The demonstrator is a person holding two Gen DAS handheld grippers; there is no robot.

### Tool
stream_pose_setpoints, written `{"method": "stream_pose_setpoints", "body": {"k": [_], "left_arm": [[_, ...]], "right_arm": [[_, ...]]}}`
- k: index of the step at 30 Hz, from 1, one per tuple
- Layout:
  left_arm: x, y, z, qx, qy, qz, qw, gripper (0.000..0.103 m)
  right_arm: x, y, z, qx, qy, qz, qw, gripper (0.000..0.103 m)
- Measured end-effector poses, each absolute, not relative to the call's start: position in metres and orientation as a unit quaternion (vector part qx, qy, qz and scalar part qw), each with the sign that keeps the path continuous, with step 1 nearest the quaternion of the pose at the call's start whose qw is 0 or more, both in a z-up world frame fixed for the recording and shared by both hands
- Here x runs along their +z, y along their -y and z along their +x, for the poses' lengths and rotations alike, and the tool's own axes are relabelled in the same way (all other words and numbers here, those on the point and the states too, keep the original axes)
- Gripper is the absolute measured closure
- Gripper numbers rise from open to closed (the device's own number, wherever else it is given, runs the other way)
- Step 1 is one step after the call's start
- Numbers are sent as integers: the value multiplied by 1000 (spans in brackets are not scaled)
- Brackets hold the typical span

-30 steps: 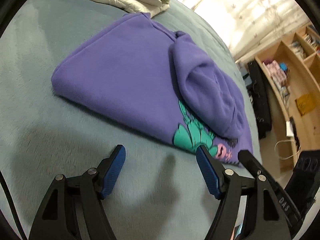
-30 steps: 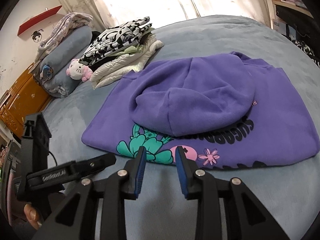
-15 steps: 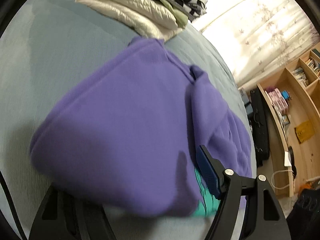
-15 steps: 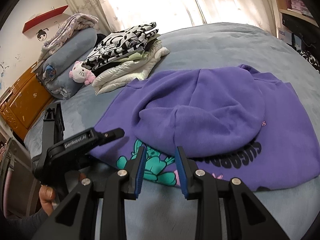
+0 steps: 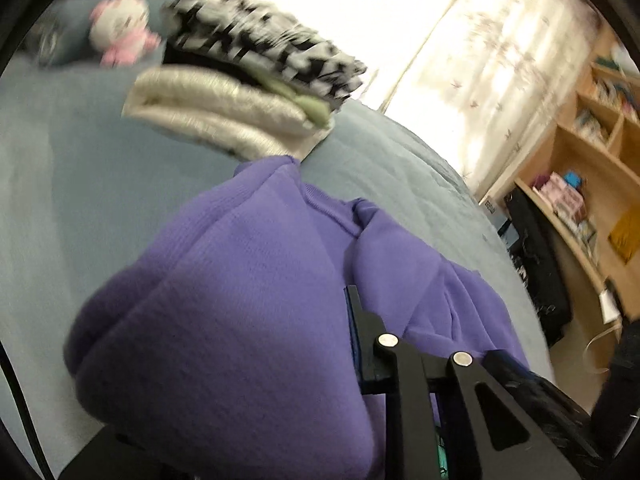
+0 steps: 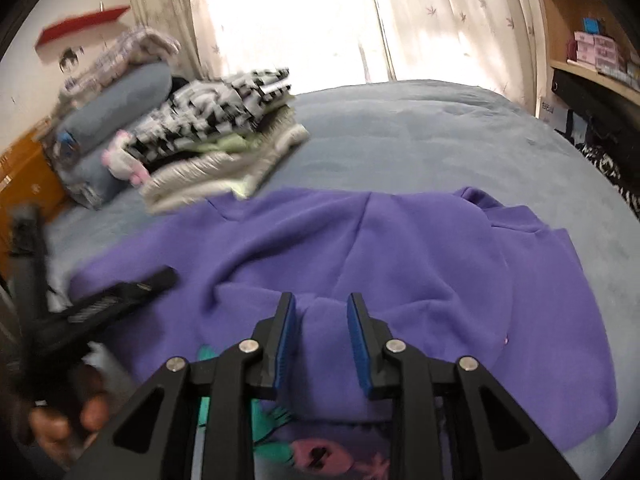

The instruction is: Fold large clothes

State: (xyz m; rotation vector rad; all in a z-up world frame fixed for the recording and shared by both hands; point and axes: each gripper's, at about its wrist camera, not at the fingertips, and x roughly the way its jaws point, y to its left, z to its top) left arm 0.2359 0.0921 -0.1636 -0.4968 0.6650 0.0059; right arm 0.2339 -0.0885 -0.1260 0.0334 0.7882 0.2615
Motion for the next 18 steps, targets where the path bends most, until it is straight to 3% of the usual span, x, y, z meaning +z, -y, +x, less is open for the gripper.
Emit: {"method": "stream_pose_setpoints", "body": {"k": [4, 18], "left_arm": [[-140, -69, 234, -9, -305, -185, 934, 86], [-77, 56, 244, -99, -261, -8, 960, 86]], "right_arm": [[-154, 92, 245, 130, -415, 32, 900, 80], [-172, 143, 245, 181, -423, 196, 866, 80]]}}
